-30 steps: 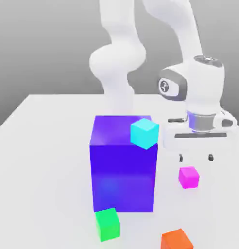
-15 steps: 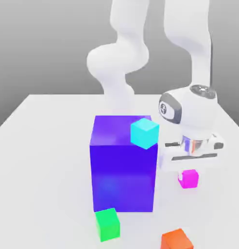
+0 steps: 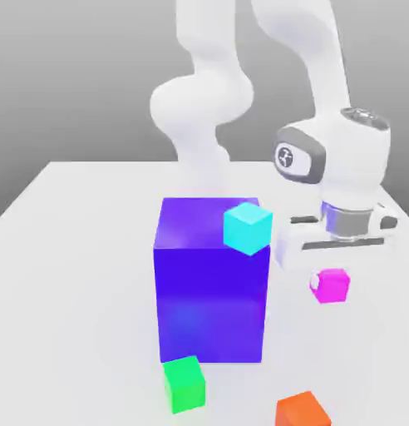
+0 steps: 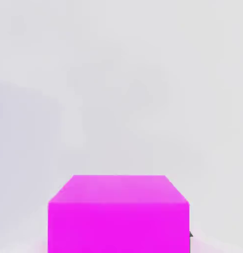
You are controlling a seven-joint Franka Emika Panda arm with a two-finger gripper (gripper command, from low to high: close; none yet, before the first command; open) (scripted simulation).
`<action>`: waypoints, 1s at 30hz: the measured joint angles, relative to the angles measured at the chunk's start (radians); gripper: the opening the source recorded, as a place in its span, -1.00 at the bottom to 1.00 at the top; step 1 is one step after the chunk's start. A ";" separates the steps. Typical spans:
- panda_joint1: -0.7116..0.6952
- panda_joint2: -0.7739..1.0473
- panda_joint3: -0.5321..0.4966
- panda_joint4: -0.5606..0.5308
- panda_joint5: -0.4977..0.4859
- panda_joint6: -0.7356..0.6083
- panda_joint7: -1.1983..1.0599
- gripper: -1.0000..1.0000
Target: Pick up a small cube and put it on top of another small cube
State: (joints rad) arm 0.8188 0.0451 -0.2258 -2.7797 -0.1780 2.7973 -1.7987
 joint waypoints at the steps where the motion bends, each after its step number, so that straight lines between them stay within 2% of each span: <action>1: -0.005 0.010 -0.007 0.021 -0.021 -0.014 -0.004 -1.00; 19: -0.092 0.180 -0.186 0.376 -0.355 -0.186 -0.101 -1.00; 30: -0.196 0.242 -0.304 0.489 -0.434 -0.172 -0.152 -1.00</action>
State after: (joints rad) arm 0.6231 0.2872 -0.5294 -2.2910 -0.6116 2.6257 -1.9511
